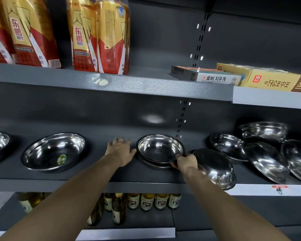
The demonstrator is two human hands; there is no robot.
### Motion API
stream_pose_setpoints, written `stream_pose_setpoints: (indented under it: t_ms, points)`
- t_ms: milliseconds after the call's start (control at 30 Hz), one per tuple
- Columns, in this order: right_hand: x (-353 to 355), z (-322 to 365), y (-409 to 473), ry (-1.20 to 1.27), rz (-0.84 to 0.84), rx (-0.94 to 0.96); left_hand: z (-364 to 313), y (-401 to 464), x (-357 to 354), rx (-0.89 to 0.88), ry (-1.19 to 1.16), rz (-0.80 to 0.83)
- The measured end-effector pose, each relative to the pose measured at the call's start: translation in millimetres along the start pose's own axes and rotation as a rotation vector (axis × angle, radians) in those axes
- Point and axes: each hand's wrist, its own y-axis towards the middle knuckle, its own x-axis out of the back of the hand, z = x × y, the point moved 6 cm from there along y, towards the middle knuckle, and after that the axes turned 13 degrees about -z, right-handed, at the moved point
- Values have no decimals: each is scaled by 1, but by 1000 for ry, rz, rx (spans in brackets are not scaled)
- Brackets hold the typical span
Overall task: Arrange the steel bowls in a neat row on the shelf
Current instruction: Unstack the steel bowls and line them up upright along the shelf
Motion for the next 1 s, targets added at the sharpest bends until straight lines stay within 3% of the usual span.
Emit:
stream_pose_setpoints:
  t_ms: [567, 1000]
  points:
    - [-15, -8, -14, -118, 45, 7, 4, 10, 9, -21, -75, -61]
    - [9, -1, -18, -137, -83, 33, -33, 23, 7, -189, -150, -75]
